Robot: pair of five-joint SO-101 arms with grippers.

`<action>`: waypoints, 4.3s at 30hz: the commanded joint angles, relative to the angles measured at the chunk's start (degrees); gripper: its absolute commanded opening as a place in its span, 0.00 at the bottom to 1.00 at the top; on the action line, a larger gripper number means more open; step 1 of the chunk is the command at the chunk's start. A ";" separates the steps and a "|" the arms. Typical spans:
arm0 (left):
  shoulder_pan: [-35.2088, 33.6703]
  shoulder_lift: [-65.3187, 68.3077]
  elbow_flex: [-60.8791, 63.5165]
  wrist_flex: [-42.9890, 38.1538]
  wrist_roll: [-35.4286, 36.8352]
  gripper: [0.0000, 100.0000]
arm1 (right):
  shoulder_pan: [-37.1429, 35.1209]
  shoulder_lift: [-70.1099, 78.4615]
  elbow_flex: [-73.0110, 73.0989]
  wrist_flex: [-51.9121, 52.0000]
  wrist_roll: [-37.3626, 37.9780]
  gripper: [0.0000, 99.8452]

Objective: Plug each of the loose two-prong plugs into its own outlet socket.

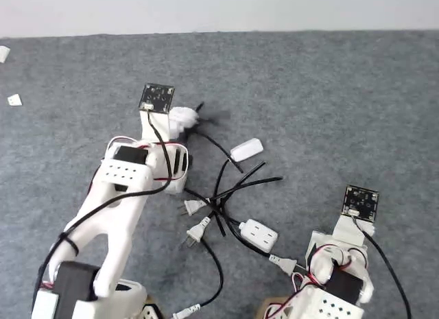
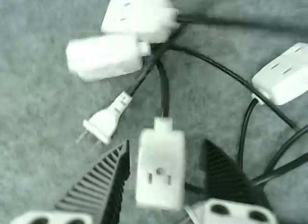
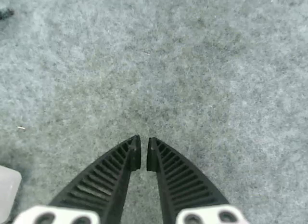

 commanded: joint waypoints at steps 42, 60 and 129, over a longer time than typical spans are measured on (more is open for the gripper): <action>-40.26 -66.73 37.41 22.24 1.76 0.26 | -35.21 -0.84 0.97 -0.04 -0.62 0.04; -42.37 -75.52 39.96 23.30 1.85 0.26 | -92.35 -0.84 0.97 -0.04 -0.62 0.04; -42.99 -75.43 45.49 12.22 6.24 0.27 | -97.36 8.75 -3.08 -23.43 -13.27 0.25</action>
